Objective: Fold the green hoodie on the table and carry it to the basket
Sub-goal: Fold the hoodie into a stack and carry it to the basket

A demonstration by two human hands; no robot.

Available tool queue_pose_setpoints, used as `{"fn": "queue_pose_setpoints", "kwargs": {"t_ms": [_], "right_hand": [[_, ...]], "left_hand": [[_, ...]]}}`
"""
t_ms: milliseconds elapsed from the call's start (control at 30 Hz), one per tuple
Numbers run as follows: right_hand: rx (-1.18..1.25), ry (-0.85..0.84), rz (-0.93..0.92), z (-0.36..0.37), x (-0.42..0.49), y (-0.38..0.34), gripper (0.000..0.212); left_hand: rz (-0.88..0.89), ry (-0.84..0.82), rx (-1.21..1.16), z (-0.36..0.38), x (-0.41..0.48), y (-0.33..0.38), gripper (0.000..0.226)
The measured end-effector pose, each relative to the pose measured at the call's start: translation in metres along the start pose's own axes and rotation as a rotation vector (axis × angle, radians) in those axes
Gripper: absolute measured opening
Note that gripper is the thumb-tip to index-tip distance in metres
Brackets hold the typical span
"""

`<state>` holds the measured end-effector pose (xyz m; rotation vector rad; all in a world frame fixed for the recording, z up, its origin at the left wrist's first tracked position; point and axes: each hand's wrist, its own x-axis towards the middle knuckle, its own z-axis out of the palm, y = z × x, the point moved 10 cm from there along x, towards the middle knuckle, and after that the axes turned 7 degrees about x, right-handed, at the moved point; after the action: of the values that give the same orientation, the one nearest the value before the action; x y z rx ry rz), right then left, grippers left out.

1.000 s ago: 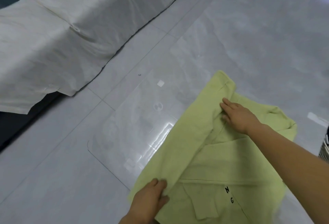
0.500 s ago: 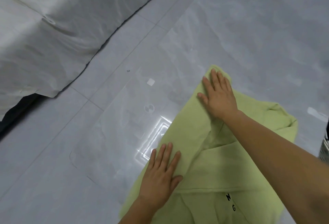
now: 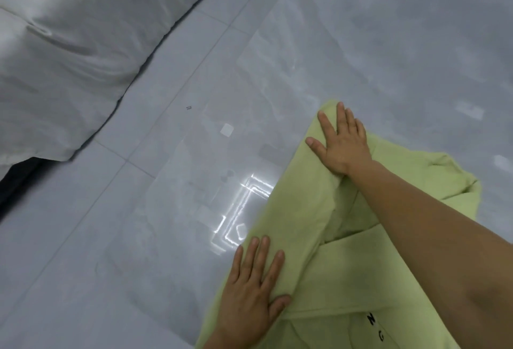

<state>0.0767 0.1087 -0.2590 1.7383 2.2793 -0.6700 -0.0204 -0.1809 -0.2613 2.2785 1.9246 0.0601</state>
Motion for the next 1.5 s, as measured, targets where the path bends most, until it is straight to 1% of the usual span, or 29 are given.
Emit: {"fn": "queue_pose_setpoints", "kwargs": {"t_ms": [33,67,133,200,267,300,367,433,467,500,533,567,600,633,667,767,833,900,933,1000,1100,1167,1233,1300,1333,1433,1500], "right_hand": [[0.068,-0.013,-0.01,-0.006,-0.004,0.001,0.069],[0.141,0.023,-0.017,-0.016,-0.011,0.005,0.067],[0.262,0.198,0.028,-0.044,-0.034,0.036,0.062],[0.319,0.336,0.187,-0.062,-0.067,0.092,0.058],[0.368,0.368,0.395,-0.063,-0.102,0.154,0.057],[0.405,0.371,0.481,-0.062,-0.12,0.18,0.057],[0.548,0.389,0.596,-0.055,-0.15,0.218,0.057],[0.716,0.391,0.683,-0.04,-0.17,0.238,0.057],[0.784,0.385,0.708,-0.034,-0.176,0.241,0.054],[0.843,0.388,0.718,-0.028,-0.18,0.242,0.046],[0.897,0.385,0.733,-0.023,-0.182,0.242,0.029],[0.93,0.382,0.734,-0.018,-0.183,0.241,0.018],[0.97,0.384,0.746,-0.015,-0.184,0.243,0.028],[1.014,0.378,0.742,-0.013,-0.185,0.241,0.03],[1.073,0.378,0.735,-0.011,-0.185,0.241,0.026],[1.25,0.348,0.745,0.001,-0.184,0.245,0.038],[1.303,0.329,0.747,0.004,-0.184,0.245,0.039],[1.34,0.325,0.739,0.005,-0.182,0.246,0.037],[1.351,0.319,0.739,0.002,-0.183,0.243,0.033],[1.376,0.322,0.732,0.0,-0.182,0.242,0.014],[1.389,0.327,0.742,-0.003,-0.184,0.242,0.021],[1.411,0.326,0.749,-0.003,-0.185,0.241,0.02],[1.447,0.331,0.764,-0.003,-0.187,0.24,0.015],[1.478,0.338,0.788,-0.005,-0.188,0.24,0.032],[1.499,0.334,0.794,-0.006,-0.188,0.238,0.039],[1.533,0.323,0.818,-0.005,-0.189,0.233,0.042],[1.536,0.306,0.827,-0.005,-0.19,0.229,0.041]], "left_hand": [[-0.01,-0.01,0.0,-0.001,0.0,-0.001,0.07],[-0.025,-0.013,0.001,-0.004,-0.001,-0.002,0.068],[-0.054,0.01,-0.007,-0.012,-0.002,0.001,0.066],[-0.042,0.069,-0.059,-0.024,-0.008,0.022,0.064],[-0.011,0.113,-0.159,-0.034,-0.014,0.06,0.06],[0.004,0.097,-0.218,-0.035,-0.015,0.083,0.059],[0.047,0.023,-0.31,-0.033,-0.016,0.13,0.056],[0.108,-0.088,-0.332,-0.023,-0.018,0.175,0.053],[0.104,-0.165,-0.322,-0.014,-0.018,0.191,0.056],[0.088,-0.228,-0.308,-0.006,-0.018,0.203,0.061],[0.073,-0.265,-0.294,0.002,-0.018,0.213,0.066],[0.063,-0.282,-0.286,0.007,-0.019,0.222,0.068],[0.055,-0.289,-0.278,0.011,-0.019,0.228,0.067],[0.043,-0.284,-0.268,0.015,-0.019,0.231,0.061],[0.026,-0.276,-0.259,0.017,-0.02,0.233,0.057],[-0.017,-0.314,-0.295,0.026,-0.025,0.241,0.06],[-0.045,-0.319,-0.29,0.029,-0.031,0.244,0.057],[-0.072,-0.305,-0.281,0.03,-0.036,0.243,0.055],[-0.08,-0.283,-0.279,0.028,-0.038,0.241,0.054],[-0.084,-0.244,-0.274,0.026,-0.044,0.237,0.054],[-0.056,-0.205,-0.234,0.026,-0.051,0.236,0.053],[-0.035,-0.171,-0.228,0.025,-0.054,0.237,0.047],[-0.013,-0.127,-0.235,0.022,-0.053,0.239,0.035],[0.0,-0.096,-0.243,0.019,-0.054,0.24,0.025],[-0.004,-0.087,-0.251,0.018,-0.055,0.239,0.024],[-0.055,-0.074,-0.299,0.018,-0.062,0.23,0.024],[-0.081,-0.109,-0.307,0.026,-0.067,0.226,0.031]]}}
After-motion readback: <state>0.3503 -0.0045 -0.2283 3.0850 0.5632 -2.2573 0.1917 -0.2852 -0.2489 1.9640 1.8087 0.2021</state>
